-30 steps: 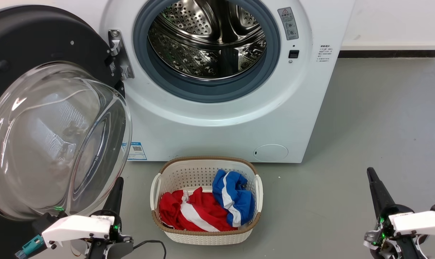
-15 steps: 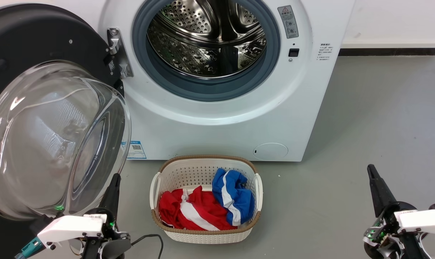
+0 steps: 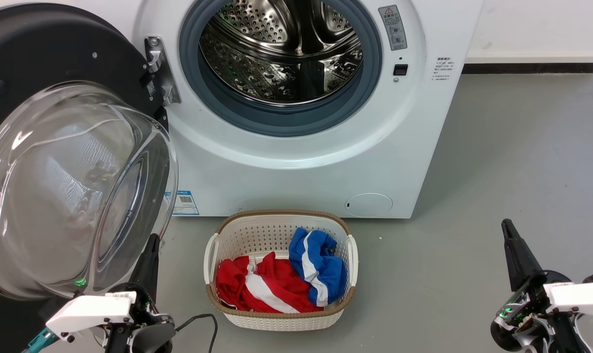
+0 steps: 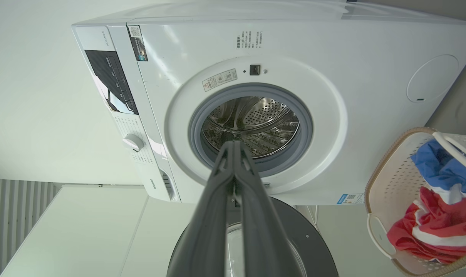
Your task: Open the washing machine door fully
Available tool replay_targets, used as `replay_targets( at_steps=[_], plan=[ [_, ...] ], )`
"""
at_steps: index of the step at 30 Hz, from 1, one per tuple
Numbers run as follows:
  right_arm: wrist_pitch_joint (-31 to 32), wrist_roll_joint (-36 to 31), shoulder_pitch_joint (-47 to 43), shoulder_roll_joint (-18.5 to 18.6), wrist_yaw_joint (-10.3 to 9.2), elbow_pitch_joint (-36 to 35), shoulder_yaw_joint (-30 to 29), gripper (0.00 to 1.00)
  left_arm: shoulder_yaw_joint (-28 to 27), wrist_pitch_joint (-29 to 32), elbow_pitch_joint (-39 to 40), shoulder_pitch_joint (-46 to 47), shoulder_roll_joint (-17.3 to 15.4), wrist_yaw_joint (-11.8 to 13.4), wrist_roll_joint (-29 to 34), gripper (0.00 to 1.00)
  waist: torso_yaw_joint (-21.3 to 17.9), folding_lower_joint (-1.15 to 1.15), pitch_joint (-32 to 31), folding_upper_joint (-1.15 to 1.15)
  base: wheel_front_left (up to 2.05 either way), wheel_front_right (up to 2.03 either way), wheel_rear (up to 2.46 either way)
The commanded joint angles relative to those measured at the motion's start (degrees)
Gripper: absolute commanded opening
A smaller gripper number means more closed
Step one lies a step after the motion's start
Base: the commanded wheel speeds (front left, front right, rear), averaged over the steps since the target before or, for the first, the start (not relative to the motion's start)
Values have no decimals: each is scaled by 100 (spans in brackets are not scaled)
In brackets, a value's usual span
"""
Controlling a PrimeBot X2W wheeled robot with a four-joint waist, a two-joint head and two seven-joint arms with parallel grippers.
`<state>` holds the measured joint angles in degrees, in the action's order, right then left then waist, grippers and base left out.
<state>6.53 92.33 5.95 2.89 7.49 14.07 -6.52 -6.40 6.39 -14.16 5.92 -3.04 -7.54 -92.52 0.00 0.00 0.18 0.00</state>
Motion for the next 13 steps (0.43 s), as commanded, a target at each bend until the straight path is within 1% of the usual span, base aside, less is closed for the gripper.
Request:
replay_targets(
  at_steps=[1, 13],
  plan=[
    [4, 20, 63, -3, 0, 8, -3, 0, -20, 11, 18, 51, 11, -14, -14, 0, 0, 0, 0, 0, 0, 0, 0],
    [4, 20, 63, -3, 0, 8, -3, 0, -22, 17, 17, 49, 15, -14, -8, 0, 0, 0, 0, 0, 0, 0, 0]
  ],
)
